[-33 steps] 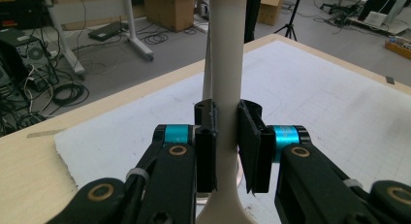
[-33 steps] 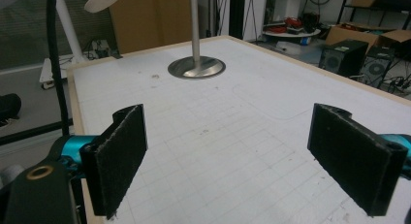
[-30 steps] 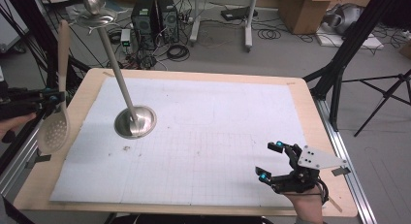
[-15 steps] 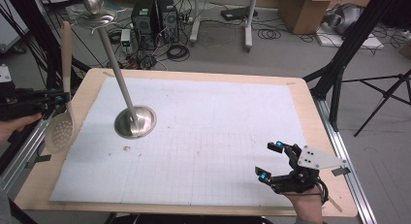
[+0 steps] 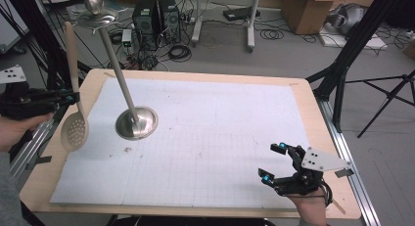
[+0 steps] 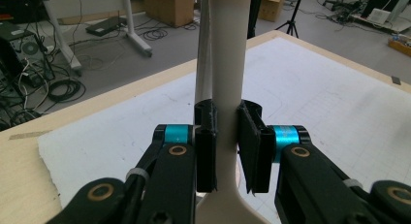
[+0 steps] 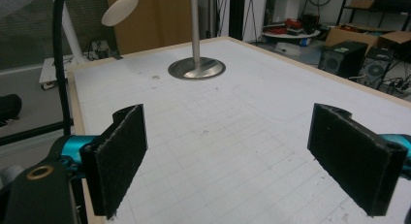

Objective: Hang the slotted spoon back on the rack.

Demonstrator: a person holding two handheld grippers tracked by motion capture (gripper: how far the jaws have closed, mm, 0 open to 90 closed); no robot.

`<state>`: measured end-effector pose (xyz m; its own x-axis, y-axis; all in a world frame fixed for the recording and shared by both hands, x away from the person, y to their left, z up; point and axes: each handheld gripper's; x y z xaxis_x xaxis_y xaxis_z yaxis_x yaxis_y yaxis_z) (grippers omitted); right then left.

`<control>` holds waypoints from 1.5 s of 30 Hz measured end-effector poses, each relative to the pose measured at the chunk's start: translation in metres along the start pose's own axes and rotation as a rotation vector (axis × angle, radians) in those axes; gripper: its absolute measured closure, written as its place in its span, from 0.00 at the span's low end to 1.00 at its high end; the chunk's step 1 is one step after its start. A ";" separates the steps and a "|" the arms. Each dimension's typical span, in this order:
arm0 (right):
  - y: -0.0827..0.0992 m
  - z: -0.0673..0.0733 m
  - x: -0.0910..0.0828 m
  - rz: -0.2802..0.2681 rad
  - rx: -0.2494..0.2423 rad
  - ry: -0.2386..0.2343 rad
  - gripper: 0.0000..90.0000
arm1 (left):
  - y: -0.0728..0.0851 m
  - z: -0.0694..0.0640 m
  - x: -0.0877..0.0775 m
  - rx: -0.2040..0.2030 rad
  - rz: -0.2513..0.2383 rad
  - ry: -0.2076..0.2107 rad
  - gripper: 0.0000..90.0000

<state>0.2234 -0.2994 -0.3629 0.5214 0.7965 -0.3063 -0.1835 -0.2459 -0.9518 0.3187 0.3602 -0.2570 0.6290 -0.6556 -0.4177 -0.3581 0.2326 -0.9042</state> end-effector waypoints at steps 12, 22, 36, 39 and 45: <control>0.000 0.001 -0.001 0.001 0.008 -0.004 0.15 | -0.003 -0.005 0.014 0.005 0.008 -0.026 0.86; 0.000 0.001 -0.001 0.000 0.005 -0.004 0.15 | -0.006 -0.008 0.027 0.003 0.007 -0.054 0.86; -0.001 0.002 0.002 0.007 0.005 -0.009 0.15 | -0.002 -0.011 0.035 0.011 -0.021 -0.092 0.83; -0.001 0.002 0.002 0.006 -0.001 -0.009 0.15 | -0.001 -0.011 0.036 0.019 -0.035 -0.090 0.77; -0.001 0.002 0.001 0.003 -0.001 -0.007 0.15 | 0.003 -0.014 0.033 0.020 -0.063 -0.084 0.64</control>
Point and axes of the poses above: each handheld gripper's, and its own axes: x roughly forward along the jaws, y roughly out of its underside, z roughly to its left, and after that the axes turned 4 degrees about z, right-handed
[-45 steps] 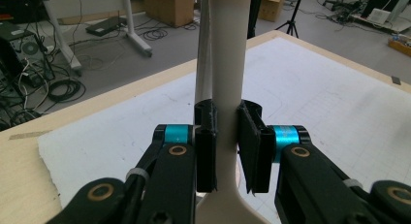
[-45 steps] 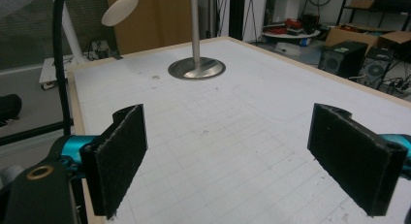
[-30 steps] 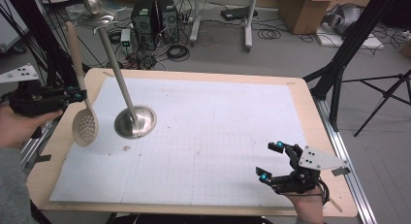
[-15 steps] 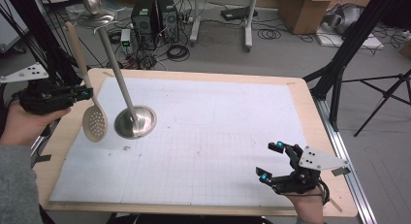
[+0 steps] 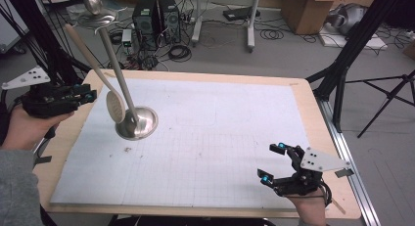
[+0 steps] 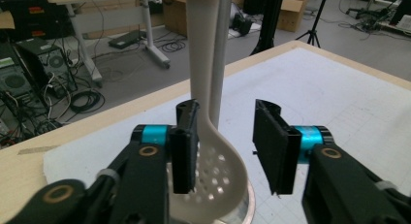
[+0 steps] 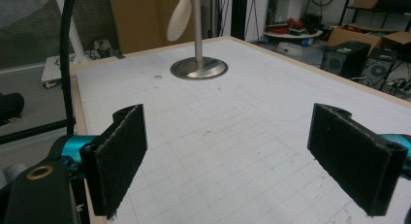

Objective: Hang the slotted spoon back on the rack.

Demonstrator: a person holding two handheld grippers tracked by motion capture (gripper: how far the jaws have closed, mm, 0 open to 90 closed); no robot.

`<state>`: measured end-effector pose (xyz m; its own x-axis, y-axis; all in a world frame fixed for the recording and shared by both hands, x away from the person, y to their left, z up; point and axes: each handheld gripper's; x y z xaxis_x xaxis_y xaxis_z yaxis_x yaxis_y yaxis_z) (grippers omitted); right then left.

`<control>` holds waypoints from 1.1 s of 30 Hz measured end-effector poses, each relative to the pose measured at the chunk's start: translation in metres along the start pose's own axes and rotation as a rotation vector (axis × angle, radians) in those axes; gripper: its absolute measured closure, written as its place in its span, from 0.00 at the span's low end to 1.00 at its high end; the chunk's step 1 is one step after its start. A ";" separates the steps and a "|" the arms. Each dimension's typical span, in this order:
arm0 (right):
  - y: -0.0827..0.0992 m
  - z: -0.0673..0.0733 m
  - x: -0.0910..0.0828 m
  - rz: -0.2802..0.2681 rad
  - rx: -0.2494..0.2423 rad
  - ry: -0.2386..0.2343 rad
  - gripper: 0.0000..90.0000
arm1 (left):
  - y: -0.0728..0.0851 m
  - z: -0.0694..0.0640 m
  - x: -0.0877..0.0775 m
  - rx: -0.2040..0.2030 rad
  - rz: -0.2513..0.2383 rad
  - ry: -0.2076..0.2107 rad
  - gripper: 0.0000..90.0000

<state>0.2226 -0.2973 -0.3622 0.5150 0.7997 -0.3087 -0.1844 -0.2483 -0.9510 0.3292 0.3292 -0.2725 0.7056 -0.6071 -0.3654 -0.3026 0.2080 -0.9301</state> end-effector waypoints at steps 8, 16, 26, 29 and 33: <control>-0.001 0.001 0.002 0.002 -0.006 0.001 0.15 | 0.011 -0.006 -0.005 0.056 -0.037 0.027 0.35; -0.003 0.001 0.007 0.009 -0.014 -0.010 0.15 | 0.026 -0.013 -0.013 0.073 -0.069 0.058 0.14; -0.004 0.000 0.013 0.016 -0.017 -0.030 0.15 | 0.041 -0.026 -0.019 0.078 -0.102 0.044 0.13; -0.004 0.001 0.012 0.012 -0.014 -0.027 0.15 | 0.044 -0.032 -0.019 0.058 -0.137 0.069 0.13; -0.004 0.001 0.012 0.016 -0.010 -0.030 0.15 | 0.049 -0.040 -0.016 0.082 -0.122 0.081 0.13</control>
Point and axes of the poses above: each handheld gripper's, and its own axes: x roughly forward along the jaws, y roughly out of its underside, z roughly to its left, and after that the axes turned 4 degrees about z, right-handed
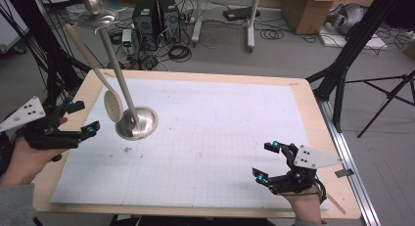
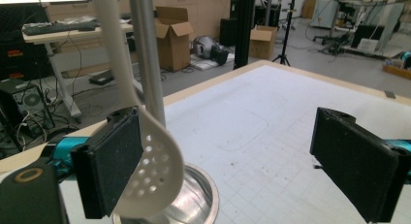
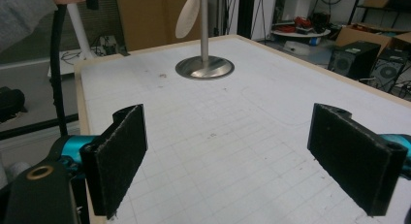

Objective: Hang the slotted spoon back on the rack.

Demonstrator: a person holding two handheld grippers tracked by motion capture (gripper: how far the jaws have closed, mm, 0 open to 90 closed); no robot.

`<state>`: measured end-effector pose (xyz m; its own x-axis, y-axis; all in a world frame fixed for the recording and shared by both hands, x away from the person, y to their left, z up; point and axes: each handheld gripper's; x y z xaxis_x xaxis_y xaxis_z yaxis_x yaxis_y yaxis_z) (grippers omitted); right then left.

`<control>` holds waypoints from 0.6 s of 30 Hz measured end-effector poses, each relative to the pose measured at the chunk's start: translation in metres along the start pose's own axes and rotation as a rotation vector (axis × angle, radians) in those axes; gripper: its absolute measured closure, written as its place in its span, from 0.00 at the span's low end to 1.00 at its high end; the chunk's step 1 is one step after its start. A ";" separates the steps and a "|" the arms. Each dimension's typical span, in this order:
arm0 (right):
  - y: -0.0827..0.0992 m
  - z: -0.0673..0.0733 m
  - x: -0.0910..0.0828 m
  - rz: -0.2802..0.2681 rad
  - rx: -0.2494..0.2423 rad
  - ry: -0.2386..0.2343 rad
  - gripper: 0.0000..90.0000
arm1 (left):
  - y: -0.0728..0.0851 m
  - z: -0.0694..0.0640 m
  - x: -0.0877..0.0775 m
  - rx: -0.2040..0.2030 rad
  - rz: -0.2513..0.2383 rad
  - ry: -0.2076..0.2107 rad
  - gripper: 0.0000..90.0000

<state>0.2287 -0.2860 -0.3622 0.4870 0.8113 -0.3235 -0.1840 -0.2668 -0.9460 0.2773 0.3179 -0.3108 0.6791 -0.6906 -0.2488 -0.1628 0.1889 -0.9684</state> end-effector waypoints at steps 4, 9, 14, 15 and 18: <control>0.000 -0.001 0.001 0.001 -0.005 0.003 0.15 | 0.007 -0.007 0.005 0.005 0.000 -0.002 0.13; -0.001 0.001 -0.001 -0.001 -0.002 0.009 0.15 | 0.017 -0.017 0.008 0.002 -0.005 0.004 0.13; -0.001 0.001 -0.002 -0.008 -0.009 0.015 0.15 | 0.025 -0.024 0.007 0.012 0.008 0.003 0.13; -0.001 0.001 -0.002 -0.005 -0.003 0.017 0.15 | 0.026 -0.025 0.007 0.015 0.007 0.006 0.13; 0.000 0.001 -0.002 -0.007 -0.003 0.015 0.15 | 0.029 -0.027 0.003 0.023 0.013 0.003 0.13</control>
Point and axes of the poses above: each handheld gripper's, and its own axes: x roughly forward along the jaws, y roughly out of its underside, z roughly to its left, and after that the axes turned 4 degrees about z, right-handed
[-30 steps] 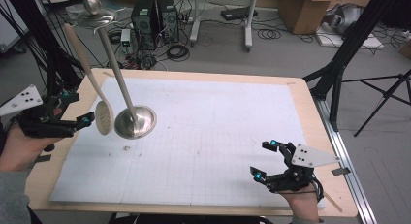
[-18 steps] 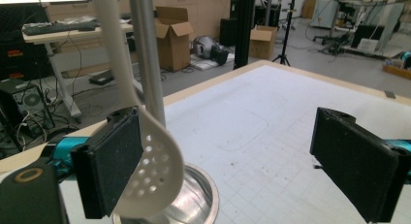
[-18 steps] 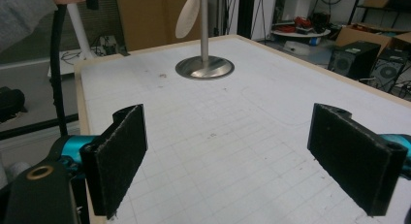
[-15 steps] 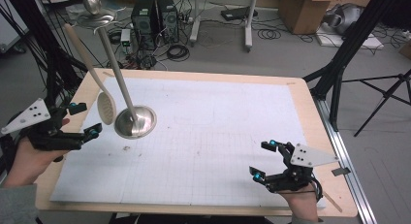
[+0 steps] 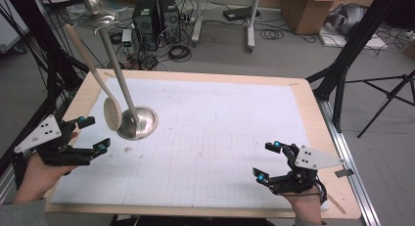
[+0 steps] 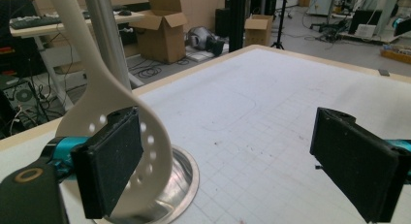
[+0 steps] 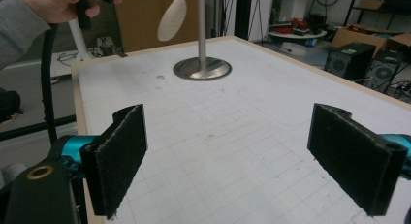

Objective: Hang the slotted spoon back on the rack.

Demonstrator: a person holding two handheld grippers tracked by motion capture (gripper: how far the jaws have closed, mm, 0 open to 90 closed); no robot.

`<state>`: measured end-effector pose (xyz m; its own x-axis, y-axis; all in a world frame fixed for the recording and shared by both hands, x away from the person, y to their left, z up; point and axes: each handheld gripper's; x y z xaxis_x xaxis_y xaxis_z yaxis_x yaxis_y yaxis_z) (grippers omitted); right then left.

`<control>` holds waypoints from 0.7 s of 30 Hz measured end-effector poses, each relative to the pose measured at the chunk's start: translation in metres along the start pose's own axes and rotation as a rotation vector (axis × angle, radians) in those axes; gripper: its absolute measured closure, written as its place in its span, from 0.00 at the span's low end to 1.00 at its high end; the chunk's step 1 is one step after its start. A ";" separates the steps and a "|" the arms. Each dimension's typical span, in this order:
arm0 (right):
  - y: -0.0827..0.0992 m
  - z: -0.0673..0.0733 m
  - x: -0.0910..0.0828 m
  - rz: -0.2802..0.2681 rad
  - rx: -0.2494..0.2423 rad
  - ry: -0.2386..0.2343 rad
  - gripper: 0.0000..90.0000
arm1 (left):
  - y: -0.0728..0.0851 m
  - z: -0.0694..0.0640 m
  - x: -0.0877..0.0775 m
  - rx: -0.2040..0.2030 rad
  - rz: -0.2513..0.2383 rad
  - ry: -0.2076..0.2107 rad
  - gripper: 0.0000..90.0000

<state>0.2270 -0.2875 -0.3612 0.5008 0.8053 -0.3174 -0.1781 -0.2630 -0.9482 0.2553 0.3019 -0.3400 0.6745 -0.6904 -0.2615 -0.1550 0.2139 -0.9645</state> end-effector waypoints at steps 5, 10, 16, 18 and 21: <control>0.001 -0.001 0.001 -0.001 0.001 0.003 0.15 | 0.005 -0.003 -0.003 -0.003 -0.009 -0.013 0.13; 0.000 -0.001 0.002 -0.003 0.000 0.002 0.15 | 0.013 -0.007 0.000 -0.027 -0.038 0.009 0.13; 0.000 -0.002 0.002 -0.007 0.001 0.003 0.15 | 0.026 -0.009 0.004 -0.046 -0.051 0.018 0.13; 0.000 -0.003 0.002 -0.011 -0.003 0.007 0.15 | 0.030 -0.011 0.005 -0.063 -0.059 0.028 0.13; 0.000 -0.003 0.001 -0.014 0.003 0.013 0.15 | 0.035 -0.012 0.007 -0.073 -0.041 0.019 0.13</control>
<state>0.2298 -0.2888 -0.3618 0.5139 0.8020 -0.3045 -0.1735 -0.2504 -0.9525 0.2461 0.2960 -0.3757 0.6677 -0.7106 -0.2218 -0.1800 0.1350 -0.9744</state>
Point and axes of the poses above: each handheld gripper's, and its own axes: x roughly forward along the jaws, y roughly out of its underside, z roughly to its left, and after that the axes turned 4 degrees about z, right-handed
